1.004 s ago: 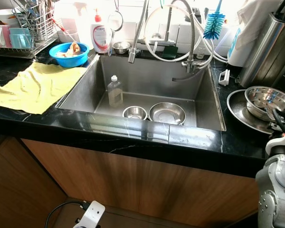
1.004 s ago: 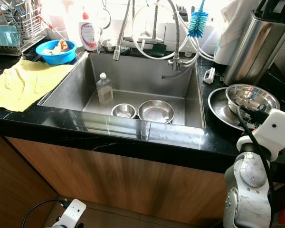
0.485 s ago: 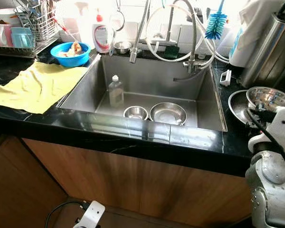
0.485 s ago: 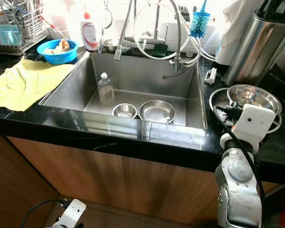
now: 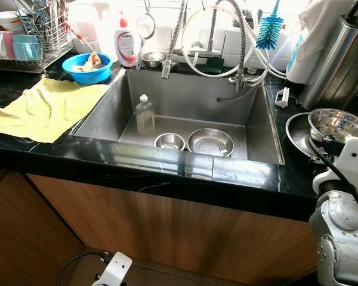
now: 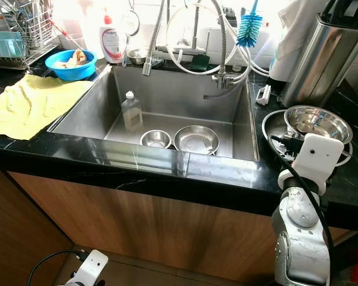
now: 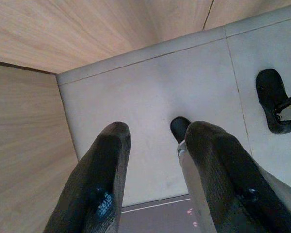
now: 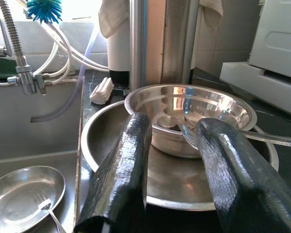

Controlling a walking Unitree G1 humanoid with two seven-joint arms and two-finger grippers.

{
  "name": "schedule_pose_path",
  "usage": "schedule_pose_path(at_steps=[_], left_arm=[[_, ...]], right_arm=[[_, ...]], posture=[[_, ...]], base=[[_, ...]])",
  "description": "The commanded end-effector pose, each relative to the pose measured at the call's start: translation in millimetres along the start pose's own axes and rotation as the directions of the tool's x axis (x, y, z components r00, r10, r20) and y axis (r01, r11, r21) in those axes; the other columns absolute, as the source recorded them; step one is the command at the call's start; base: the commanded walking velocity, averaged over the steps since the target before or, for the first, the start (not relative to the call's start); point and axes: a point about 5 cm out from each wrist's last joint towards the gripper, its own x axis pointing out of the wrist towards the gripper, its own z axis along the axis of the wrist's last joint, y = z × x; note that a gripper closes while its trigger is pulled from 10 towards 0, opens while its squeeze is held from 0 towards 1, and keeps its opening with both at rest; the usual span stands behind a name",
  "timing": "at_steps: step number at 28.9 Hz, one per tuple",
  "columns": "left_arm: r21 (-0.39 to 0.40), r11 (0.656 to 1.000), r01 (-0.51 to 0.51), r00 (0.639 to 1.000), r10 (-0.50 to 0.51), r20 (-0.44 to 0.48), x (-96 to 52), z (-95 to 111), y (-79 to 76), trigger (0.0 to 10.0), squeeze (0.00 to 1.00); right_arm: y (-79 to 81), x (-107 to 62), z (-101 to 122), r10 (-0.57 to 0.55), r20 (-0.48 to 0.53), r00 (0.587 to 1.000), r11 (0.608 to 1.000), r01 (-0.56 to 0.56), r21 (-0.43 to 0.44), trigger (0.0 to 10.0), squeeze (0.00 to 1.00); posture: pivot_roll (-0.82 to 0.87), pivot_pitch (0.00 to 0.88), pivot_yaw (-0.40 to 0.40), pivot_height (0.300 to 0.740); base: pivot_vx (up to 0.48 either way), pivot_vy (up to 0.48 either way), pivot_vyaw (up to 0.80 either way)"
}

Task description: Kitchen organization

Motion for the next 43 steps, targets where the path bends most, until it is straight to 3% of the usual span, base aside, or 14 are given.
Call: schedule_pose_path(at_steps=[1,5,6,7,9,13,14,15,16,43], left_arm=[[0.024,1.0,0.01,1.0,-0.01,-0.011,-0.5,-2.7,-0.2,10.0,0.0],[0.022,1.0,0.008,1.0,-0.008,-0.01,-0.4,-2.5,0.1,10.0,0.0],[0.022,1.0,0.008,1.0,-0.008,-0.01,-0.4,-2.4,0.3,10.0,0.0],[0.023,1.0,0.008,1.0,-0.008,-0.01,-0.4,-2.3,0.3,10.0,0.0],[0.024,1.0,0.008,1.0,-0.008,-0.01,-0.4,-2.3,0.2,10.0,0.0],[0.023,1.0,0.007,1.0,-0.007,-0.01,-0.3,-2.0,0.2,10.0,0.0],[0.023,1.0,0.007,1.0,-0.007,-0.01,-0.3,-1.9,0.2,10.0,0.0],[0.023,1.0,0.007,1.0,-0.007,-0.009,-0.3,-1.9,0.1,10.0,0.0],[0.022,1.0,0.007,1.0,-0.006,-0.009,-0.3,-1.9,0.1,10.0,0.0],[0.021,1.0,0.008,1.0,-0.008,-0.01,-0.4,-2.1,0.2,10.0,0.0]], right_arm=[[-6.3,3.6,-1.8,-0.048,-0.02,0.999,0.999,0.047,-0.014,10.0,0.0],[-10.3,4.8,0.0,-0.063,-0.013,0.998,0.998,0.063,-0.018,10.0,0.0],[-10.2,5.0,2.4,-0.058,-0.002,0.998,0.998,0.058,-0.006,10.0,0.43],[-10.3,5.1,3.3,-0.059,0.003,0.998,0.998,0.059,-0.006,10.0,0.95],[-10.6,5.1,4.2,-0.063,0.008,0.998,0.998,0.063,-0.004,10.0,1.0],[-8.7,5.3,5.5,-0.061,0.014,0.998,0.998,0.061,-0.001,10.0,1.0],[-8.3,5.5,6.1,-0.059,0.017,0.998,0.998,0.059,0.001,10.0,0.53],[-8.1,5.6,6.5,-0.057,0.02,0.998,0.998,0.057,0.002,10.0,0.53],[-7.9,5.6,6.9,-0.057,0.022,0.998,0.998,0.057,0.002,10.0,0.0],[-17.5,4.9,-3.5,-0.128,-0.036,0.991,0.991,0.127,-0.032,10.0,0.0]], posture=[[-0.15,0.0,-0.038,0.74],[-0.15,0.0,-0.039,0.74],[-0.15,0.0,-0.038,0.74],[-0.15,0.0,-0.037,0.74],[-0.15,0.0,-0.037,0.74],[-0.15,0.002,-0.038,0.74],[-0.15,0.004,-0.038,0.74],[-0.15,0.004,-0.038,0.74],[-0.15,0.004,-0.039,0.74],[-0.15,0.008,-0.036,0.74]], base=[[0.0,0.0,0.0],[0.0,0.0,0.0],[0.0,0.0,0.0],[0.0,0.0,0.0],[0.0,0.0,0.0],[0.0,0.0,0.0],[0.0,0.0,0.0],[0.0,0.0,0.0],[0.0,0.0,0.0],[0.0,0.0,0.0]])
